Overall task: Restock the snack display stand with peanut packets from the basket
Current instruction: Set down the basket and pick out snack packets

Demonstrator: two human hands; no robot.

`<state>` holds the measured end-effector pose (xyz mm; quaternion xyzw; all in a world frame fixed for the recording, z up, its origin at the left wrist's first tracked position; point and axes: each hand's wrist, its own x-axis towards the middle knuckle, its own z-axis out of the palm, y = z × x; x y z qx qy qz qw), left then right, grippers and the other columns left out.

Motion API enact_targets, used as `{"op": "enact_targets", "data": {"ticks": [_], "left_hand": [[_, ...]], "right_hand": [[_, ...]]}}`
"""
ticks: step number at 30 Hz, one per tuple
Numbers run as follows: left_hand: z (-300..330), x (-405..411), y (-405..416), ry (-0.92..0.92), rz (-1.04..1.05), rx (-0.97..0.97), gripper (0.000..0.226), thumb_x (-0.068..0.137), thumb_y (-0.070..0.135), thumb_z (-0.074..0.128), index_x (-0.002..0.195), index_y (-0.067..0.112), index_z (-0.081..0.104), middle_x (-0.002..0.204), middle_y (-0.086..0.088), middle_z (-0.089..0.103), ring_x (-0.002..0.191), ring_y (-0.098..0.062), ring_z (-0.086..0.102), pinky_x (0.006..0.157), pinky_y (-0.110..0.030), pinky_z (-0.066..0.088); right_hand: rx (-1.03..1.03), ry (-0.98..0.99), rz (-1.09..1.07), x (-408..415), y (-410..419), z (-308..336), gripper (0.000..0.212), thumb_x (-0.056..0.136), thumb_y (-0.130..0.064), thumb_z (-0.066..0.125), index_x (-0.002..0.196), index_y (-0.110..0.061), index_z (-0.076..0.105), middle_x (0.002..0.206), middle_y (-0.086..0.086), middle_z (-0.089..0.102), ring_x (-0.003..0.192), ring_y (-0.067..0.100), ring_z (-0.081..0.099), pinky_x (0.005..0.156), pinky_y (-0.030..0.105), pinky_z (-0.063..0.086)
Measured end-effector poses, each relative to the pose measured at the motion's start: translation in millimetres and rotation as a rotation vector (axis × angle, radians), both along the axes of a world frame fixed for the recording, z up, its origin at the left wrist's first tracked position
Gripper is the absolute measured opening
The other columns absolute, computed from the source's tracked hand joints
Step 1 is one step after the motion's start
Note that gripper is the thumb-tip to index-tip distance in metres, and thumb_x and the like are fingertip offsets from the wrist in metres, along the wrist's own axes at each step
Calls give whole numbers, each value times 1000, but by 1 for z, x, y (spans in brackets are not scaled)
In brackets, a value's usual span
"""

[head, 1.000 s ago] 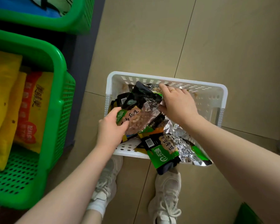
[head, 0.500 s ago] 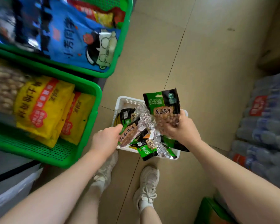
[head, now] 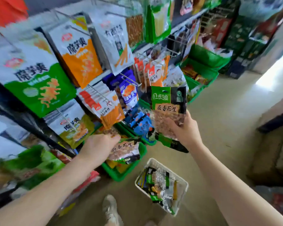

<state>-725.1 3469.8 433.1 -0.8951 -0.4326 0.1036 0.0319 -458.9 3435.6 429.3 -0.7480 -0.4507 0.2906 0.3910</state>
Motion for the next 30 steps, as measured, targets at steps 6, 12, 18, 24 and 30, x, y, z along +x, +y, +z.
{"op": "enact_targets", "data": {"ticks": [6, 12, 18, 24, 30], "left_hand": [[141, -70, -21, -157, 172, 427, 50, 28, -4, 84, 68, 10, 59, 36, -6, 41, 28, -22, 45, 39, -13, 11], [239, -159, -30, -175, 392, 766, 44, 38, 9, 89, 74, 13, 62, 41, -5, 55, 30, -25, 54, 32, -16, 27], [319, -262, -19, -218, 643, 956, 28, 86, 15, 60, 112, 13, 51, 83, -19, 68, 77, -40, 65, 51, -34, 33], [329, -368, 51, -92, 665, 973, 48, 84, 3, 51, 129, 20, 45, 96, -18, 65, 86, -38, 65, 57, -35, 42], [293, -438, 133, -215, 610, 822, 46, 86, 1, 46, 130, 13, 45, 100, -17, 63, 88, -36, 62, 55, -34, 36]], "right_hand": [[300, -71, 217, -82, 36, 124, 39, 81, -31, 67, 112, -12, 54, 89, -2, 64, 81, 15, 61, 72, 26, 47], [520, -43, 291, -183, 61, 215, 25, 81, -32, 67, 90, -14, 53, 71, -8, 58, 65, 12, 56, 61, 19, 45], [624, 238, 352, -287, 88, 272, 35, 68, -52, 71, 79, -20, 62, 83, 0, 70, 86, 25, 68, 84, 48, 55], [647, 179, 465, -395, 122, 284, 45, 75, -48, 67, 101, -13, 58, 97, 5, 68, 92, 25, 66, 84, 45, 55], [545, 50, 437, -455, 160, 251, 31, 85, -32, 63, 101, -9, 50, 93, 4, 59, 91, 24, 58, 75, 33, 45]]}}
